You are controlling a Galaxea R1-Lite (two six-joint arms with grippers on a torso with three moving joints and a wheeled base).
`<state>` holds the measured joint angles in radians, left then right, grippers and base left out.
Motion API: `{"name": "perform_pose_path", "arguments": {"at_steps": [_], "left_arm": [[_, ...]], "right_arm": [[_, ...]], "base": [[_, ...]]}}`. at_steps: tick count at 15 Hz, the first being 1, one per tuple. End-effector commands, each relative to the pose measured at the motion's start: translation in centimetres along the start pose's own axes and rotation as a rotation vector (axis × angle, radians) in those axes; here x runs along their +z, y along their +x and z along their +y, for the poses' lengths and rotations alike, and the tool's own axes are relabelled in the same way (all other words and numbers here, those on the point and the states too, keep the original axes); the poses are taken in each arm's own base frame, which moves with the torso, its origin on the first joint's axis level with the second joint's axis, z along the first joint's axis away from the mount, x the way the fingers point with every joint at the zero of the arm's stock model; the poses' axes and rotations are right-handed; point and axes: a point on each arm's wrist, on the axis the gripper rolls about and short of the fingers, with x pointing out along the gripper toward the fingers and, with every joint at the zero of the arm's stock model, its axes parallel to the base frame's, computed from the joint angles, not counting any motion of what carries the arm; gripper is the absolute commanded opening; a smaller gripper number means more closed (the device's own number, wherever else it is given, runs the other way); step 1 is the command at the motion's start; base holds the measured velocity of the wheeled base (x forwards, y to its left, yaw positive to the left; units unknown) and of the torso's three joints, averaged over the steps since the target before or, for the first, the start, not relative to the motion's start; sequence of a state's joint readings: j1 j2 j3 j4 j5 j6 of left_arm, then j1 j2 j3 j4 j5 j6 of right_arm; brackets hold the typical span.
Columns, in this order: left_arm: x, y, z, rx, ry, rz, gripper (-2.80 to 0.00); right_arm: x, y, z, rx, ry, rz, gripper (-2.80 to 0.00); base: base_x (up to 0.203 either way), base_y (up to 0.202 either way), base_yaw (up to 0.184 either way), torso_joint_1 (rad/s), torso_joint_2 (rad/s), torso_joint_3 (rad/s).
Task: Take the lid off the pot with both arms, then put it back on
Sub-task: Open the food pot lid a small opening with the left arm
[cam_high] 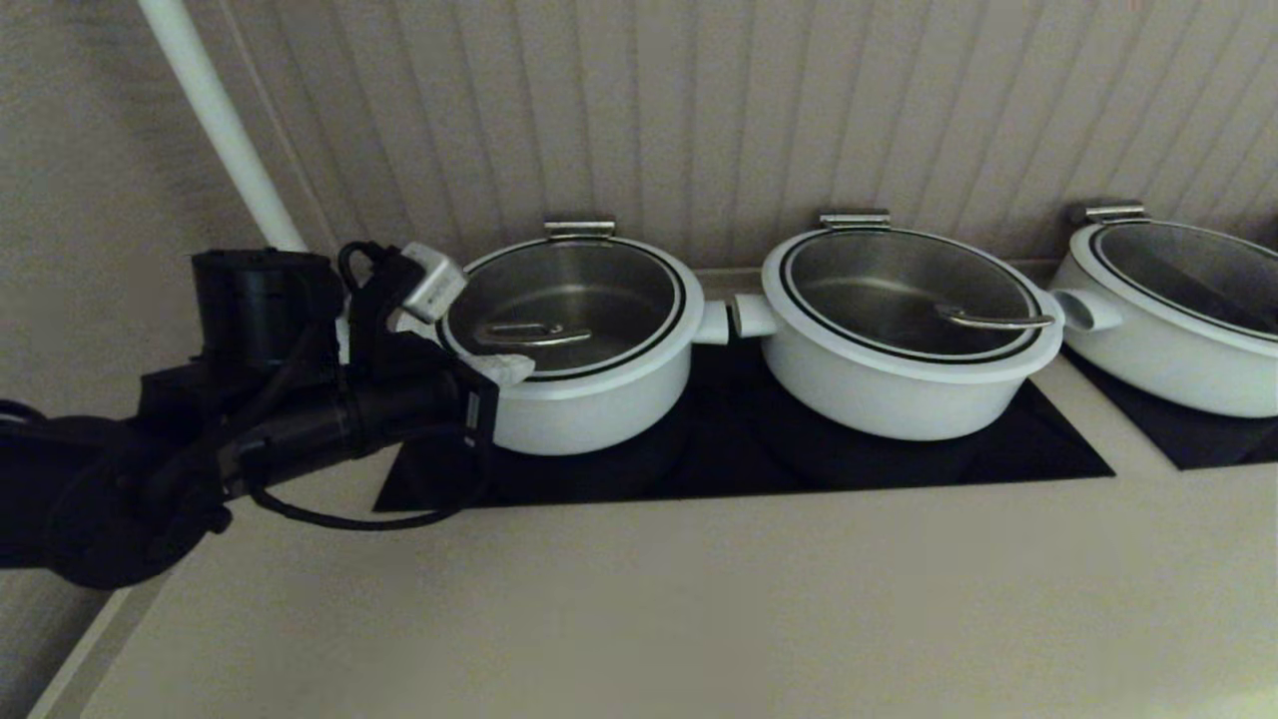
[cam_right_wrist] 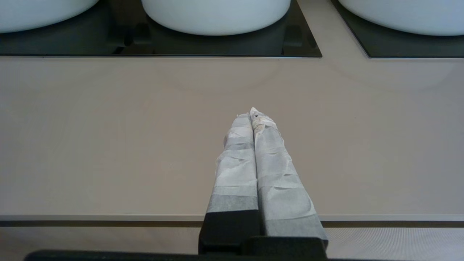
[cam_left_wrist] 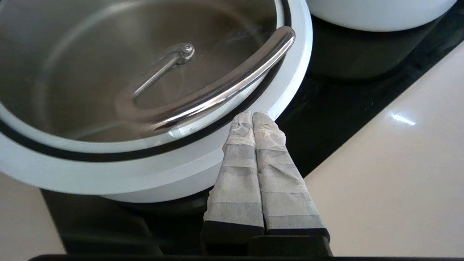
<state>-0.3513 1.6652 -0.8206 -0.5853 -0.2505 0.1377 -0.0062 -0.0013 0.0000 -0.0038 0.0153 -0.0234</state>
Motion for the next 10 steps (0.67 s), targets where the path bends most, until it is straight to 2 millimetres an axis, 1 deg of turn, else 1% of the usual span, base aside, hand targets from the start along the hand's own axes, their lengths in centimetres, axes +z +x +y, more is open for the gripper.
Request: {"name": "perform_pose_path", "arguments": {"at_steps": [1,5,10], "left_arm": [[0.0,0.7,-0.5,-0.006,0.003,0.004,-2.80],[-0.4,1.4,-0.5,0.009,-0.002,0.015,-2.80],[-0.5,2.2,-0.2,0.067,0.013,-0.026,-2.80]], "right_arm": [[0.0,0.0,0.0,0.000,0.000,0.001,-2.80],[0.0,0.0,0.0,0.000,-0.001,0.002,-2.80],[0.0,0.0,0.0,0.000,-0.001,0.001,-2.80]], "base": [[0.000,0.000,0.000,0.000,0.00,0.000],[0.000,0.000,0.000,0.000,0.00,0.000],[0.000,0.000,0.000,0.000,0.00,0.000]]}}
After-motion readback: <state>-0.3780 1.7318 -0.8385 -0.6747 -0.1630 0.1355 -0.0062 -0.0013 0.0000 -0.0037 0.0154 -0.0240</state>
